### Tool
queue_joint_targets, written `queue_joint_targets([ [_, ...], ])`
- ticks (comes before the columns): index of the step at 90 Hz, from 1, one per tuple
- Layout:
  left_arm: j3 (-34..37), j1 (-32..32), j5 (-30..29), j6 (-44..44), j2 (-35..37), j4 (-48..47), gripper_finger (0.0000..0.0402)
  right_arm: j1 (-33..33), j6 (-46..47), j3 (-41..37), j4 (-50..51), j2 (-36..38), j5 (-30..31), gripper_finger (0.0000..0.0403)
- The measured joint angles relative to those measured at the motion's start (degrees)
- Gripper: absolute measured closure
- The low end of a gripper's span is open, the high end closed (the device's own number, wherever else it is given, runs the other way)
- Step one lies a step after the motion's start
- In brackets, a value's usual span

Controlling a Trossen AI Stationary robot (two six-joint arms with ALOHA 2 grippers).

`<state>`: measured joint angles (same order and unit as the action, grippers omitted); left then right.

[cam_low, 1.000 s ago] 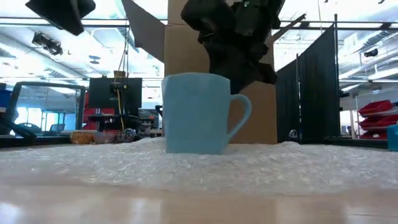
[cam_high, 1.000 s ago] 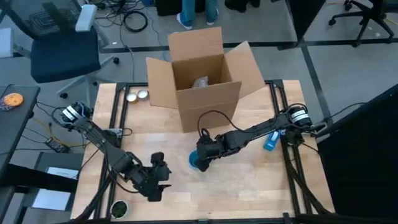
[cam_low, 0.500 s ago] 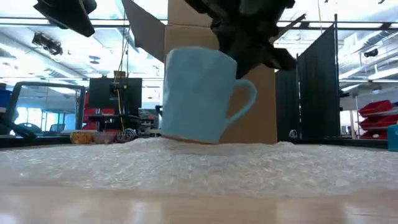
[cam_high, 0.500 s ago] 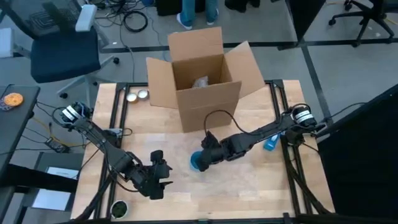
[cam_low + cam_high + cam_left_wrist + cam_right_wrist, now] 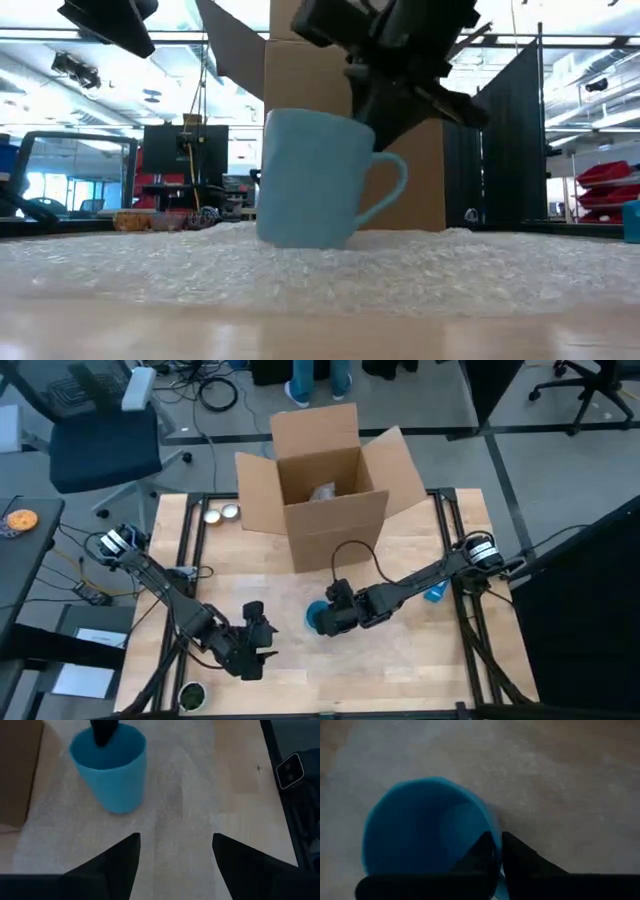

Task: Wrap mug
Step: Wrap the blue cup with bubble wrap

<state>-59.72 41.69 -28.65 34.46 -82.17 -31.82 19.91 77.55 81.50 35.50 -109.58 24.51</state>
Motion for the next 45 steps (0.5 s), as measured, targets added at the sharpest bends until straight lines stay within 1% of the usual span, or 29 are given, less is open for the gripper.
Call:
queue_joint_targets([
  [10, 0.0, -0.02, -0.01, -0.27, 0.0, -0.11, 0.0167, -0.01, 0.4, 0.02, -0.04, 0.0, 0.05, 0.038],
  [32, 0.0, -0.04, -0.24, -0.07, 0.0, -0.26, 0.0167, -0.05, 0.42, 0.04, -0.58, 0.05, 0.57, 0.033],
  [45, 0.0, -0.04, -0.51, -0.03, 0.0, -0.23, 0.0167, 0.0, -0.73, 0.04, -0.2, 1.71, 1.0, 0.0298],
])
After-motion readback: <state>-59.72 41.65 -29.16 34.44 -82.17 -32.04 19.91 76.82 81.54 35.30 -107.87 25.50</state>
